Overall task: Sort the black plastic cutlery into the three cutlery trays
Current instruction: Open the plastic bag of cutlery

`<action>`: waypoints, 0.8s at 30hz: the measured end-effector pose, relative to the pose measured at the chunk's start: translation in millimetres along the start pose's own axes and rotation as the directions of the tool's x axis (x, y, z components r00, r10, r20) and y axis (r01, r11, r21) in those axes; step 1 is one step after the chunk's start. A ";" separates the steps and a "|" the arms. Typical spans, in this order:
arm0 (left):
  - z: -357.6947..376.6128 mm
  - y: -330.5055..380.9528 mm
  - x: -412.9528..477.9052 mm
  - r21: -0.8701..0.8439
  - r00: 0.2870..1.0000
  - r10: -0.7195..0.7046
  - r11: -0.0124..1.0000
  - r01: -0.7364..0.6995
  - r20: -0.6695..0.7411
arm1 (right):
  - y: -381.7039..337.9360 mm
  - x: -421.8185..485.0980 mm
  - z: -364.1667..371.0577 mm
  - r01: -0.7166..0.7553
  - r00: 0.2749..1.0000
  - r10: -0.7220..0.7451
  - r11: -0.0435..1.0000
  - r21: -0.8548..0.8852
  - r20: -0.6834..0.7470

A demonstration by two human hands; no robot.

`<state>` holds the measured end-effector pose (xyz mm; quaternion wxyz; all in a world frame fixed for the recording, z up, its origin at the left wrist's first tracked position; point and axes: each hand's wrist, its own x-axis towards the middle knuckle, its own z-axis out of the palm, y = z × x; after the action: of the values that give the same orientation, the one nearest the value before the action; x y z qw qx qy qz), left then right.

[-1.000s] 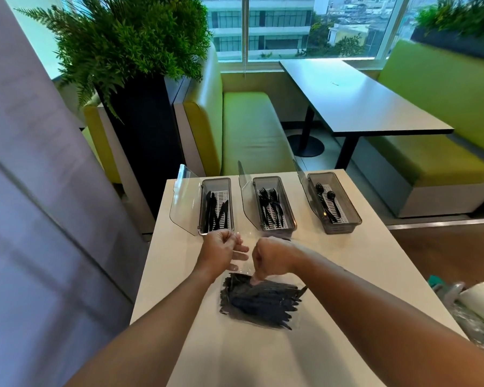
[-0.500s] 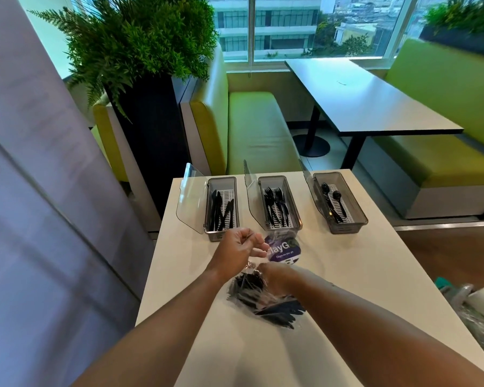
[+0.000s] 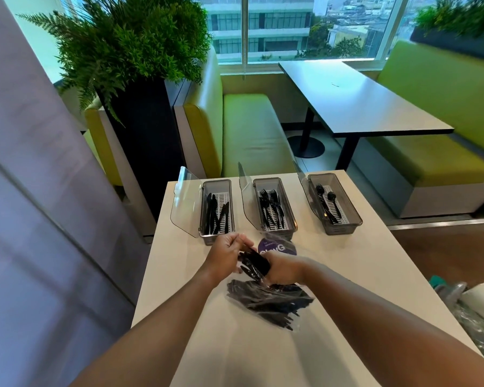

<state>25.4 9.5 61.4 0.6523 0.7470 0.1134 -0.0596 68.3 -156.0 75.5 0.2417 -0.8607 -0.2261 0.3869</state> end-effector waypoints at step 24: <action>1.3 5.5 10.6 -0.130 0.957 -0.278 0.949 0.286 0.079 | 1.6 -17.5 -55.1 0.196 0.963 -0.026 0.748 0.634 -0.267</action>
<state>37.1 8.5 63.9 0.6911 0.6733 0.2034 -0.1663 100.9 -180.5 116.5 0.5757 -0.7468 -0.0965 0.3187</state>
